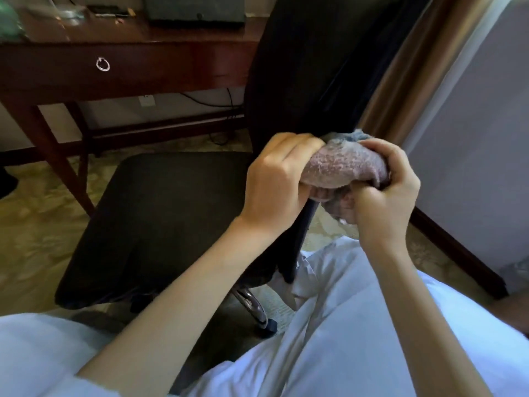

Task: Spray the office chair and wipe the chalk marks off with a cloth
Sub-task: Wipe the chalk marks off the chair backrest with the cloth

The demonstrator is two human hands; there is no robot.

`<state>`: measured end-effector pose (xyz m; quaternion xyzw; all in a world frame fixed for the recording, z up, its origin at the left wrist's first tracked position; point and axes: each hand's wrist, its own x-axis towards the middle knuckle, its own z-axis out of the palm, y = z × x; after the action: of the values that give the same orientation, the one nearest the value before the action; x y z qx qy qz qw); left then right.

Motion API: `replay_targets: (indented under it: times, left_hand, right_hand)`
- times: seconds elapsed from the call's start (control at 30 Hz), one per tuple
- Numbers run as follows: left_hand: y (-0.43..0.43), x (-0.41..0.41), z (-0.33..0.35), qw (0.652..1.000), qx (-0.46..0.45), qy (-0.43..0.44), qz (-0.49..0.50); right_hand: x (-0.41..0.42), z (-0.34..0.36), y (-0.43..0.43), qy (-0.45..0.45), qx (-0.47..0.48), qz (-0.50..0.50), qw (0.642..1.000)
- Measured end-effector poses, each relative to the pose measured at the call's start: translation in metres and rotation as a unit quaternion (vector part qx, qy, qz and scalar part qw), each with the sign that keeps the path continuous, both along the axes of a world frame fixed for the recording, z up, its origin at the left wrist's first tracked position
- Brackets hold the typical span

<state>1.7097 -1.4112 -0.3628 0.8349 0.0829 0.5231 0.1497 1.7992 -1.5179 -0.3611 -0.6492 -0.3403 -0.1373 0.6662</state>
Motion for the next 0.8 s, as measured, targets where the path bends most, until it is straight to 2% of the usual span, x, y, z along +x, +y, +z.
replay_targets:
  times: [0.17,0.27,0.37,0.57,0.8]
  left_hand:
    - [0.008,0.013,0.071,0.996,0.07,-0.044,0.016]
    - [0.009,0.012,0.074,0.996,0.08,-0.044,0.015]
    - [0.007,0.009,0.059,0.998,0.052,-0.044,0.002]
    - [0.002,-0.004,-0.012,1.0,0.0,-0.015,-0.013]
    - [0.0,-0.025,-0.159,0.99,-0.094,0.109,-0.008]
  right_hand:
    - [0.021,0.065,-0.001,-0.079,0.014,-0.011,0.997]
    - [0.019,0.069,-0.003,-0.097,0.007,-0.016,0.995]
    - [0.012,0.05,-0.002,-0.09,0.024,-0.015,0.996]
    - [-0.008,-0.028,0.003,-0.005,0.04,-0.004,0.999]
    - [-0.038,-0.164,0.009,0.168,-0.054,-0.054,0.983]
